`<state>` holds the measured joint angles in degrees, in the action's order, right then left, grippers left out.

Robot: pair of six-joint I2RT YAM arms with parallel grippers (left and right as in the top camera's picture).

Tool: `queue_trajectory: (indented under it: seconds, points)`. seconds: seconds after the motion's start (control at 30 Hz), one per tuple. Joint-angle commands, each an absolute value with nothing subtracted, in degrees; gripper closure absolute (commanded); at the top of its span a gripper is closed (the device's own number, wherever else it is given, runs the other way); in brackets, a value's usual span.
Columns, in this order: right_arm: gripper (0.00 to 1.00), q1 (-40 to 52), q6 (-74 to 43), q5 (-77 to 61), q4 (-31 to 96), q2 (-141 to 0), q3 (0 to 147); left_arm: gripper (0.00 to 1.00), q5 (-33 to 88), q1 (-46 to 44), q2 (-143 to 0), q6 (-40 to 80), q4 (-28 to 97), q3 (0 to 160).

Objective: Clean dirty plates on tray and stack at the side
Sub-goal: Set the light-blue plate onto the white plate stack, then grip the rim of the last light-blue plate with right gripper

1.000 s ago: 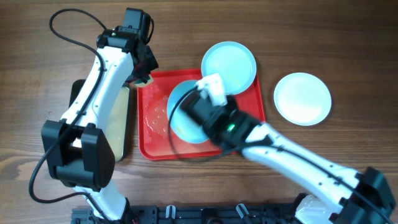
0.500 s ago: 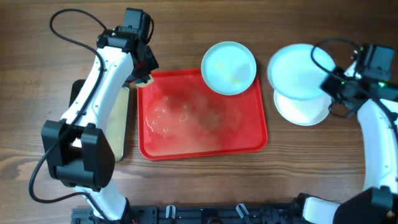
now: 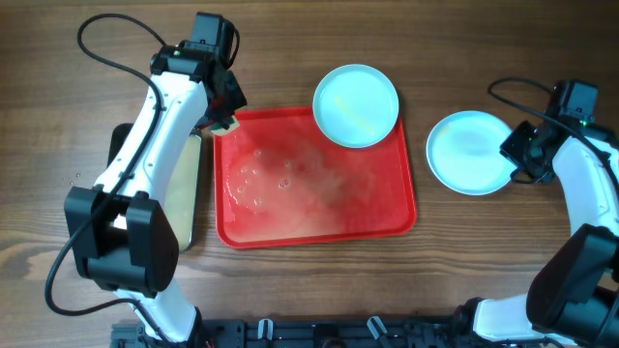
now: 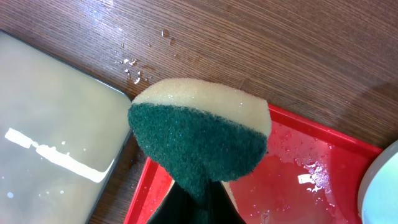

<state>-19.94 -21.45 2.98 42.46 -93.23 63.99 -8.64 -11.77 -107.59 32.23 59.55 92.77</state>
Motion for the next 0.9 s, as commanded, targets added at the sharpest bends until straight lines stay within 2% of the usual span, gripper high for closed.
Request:
queue_trajectory:
  seconds: [0.0,0.07,0.1,0.3,0.57,0.63,0.67,0.77,0.8,0.87]
  points:
    - [0.57,-18.63,-18.72,-8.60,42.57,-93.91,69.76,0.96,-8.34,-11.62,-107.81,31.99,59.35,93.67]
    - [0.64,-14.17,-18.28,-17.34,41.54,-93.91,71.79,0.96,-8.34,-11.62,-107.81,31.99,59.35,93.67]
    - [0.64,-11.88,-18.96,-17.65,40.84,-93.93,71.79,0.96,-8.34,-11.62,-107.81,31.99,59.35,93.67]
    - [0.62,4.80,-31.20,-7.97,35.68,-99.59,71.79,0.96,-8.34,-11.62,-107.81,31.99,59.37,93.67]
    - [0.61,10.13,-34.63,-7.27,28.45,-111.44,71.79,0.96,-8.36,-11.62,-107.81,31.97,59.37,93.67]
    - [0.67,10.46,-34.54,-7.46,27.40,-112.57,71.79,0.96,-8.36,-11.62,-107.81,31.97,59.37,93.67]
    - [0.76,10.48,-34.46,-7.73,27.68,-112.66,71.79,0.96,-8.36,-11.62,-107.81,31.97,59.40,93.67]
    - [0.92,10.70,-32.34,-10.63,29.56,-112.66,71.79,0.96,-8.36,-11.62,-107.81,31.99,59.37,93.67]
    - [0.96,10.79,-31.33,-12.45,30.98,-112.66,71.79,0.96,-8.36,-11.62,-107.81,31.97,59.40,93.67]
    - [0.96,11.46,-29.47,-15.20,35.33,-112.62,71.79,0.96,-8.36,-11.62,-107.81,31.97,59.37,93.67]
